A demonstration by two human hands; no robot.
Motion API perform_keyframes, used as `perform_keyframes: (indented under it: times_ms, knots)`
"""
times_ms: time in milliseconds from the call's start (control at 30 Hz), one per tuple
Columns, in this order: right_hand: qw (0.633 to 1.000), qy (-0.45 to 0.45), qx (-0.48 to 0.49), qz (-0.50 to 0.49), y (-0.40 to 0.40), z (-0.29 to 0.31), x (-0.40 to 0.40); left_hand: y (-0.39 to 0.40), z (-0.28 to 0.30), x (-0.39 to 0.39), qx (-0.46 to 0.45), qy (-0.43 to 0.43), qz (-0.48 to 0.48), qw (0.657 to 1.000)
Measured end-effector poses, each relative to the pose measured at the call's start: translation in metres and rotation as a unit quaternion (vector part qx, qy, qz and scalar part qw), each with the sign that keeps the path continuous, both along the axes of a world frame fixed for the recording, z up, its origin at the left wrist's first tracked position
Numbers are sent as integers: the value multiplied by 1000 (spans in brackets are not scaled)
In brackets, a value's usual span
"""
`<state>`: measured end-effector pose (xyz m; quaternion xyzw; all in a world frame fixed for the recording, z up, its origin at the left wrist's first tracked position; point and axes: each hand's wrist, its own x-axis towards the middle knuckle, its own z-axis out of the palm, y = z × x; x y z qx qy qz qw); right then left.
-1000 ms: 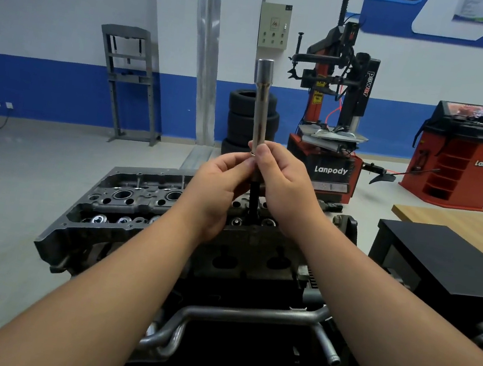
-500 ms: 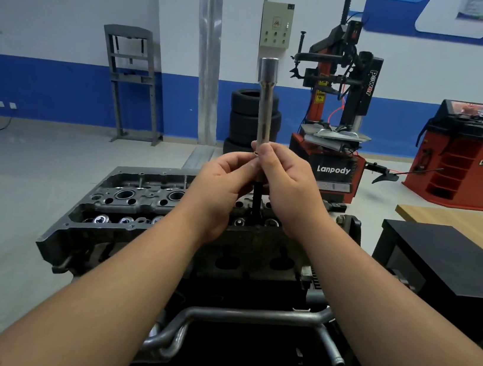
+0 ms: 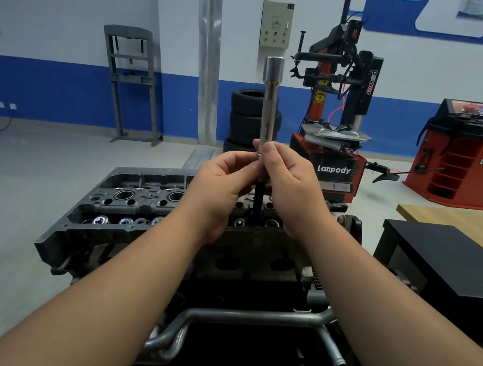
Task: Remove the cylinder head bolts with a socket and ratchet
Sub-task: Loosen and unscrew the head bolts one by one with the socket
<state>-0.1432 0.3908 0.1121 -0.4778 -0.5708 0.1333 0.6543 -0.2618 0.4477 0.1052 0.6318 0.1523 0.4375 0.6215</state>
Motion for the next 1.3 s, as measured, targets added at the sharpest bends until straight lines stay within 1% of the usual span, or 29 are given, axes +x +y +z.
perform_keyframes:
  times_ms: [100, 233, 400, 600, 700, 833, 933, 1067, 1200, 1300]
  knots:
    - [1000, -8, -5, 8, 0, 0, 0, -2, -1, 1, 16, -3, 24, 1000]
    - [1000, -17, -10, -17, 1, 0, 3, -2, 0, 1, 21, 11, 16, 1000]
    - [1000, -14, -20, -6, 0, 0, 2, 0, 2, 1, -12, 4, -5, 1000]
    - [1000, -19, -7, -6, -1, -1, 2, -4, 0, 1, 23, -5, 27, 999]
    - [1000, -19, -8, -13, 0, -1, 3, -3, 0, 1, 27, 3, 15, 1000]
    - [1000, -20, -12, -16, 0, -1, 3, 0, 0, 0, 5, 4, -7, 1000]
    - [1000, -21, -7, -4, -2, -1, 1, -1, 1, 0, 10, 7, 10, 1000]
    - [1000, -16, -3, -12, -1, -1, 2, -3, 0, 0, 27, 8, 31, 999]
    - [1000, -17, -15, -18, -1, -1, 3, -1, 0, 0, 13, 4, -2, 1000]
    - [1000, -18, -9, -12, -2, 0, 0, 0, 0, 0, 3, 1, -3, 1000]
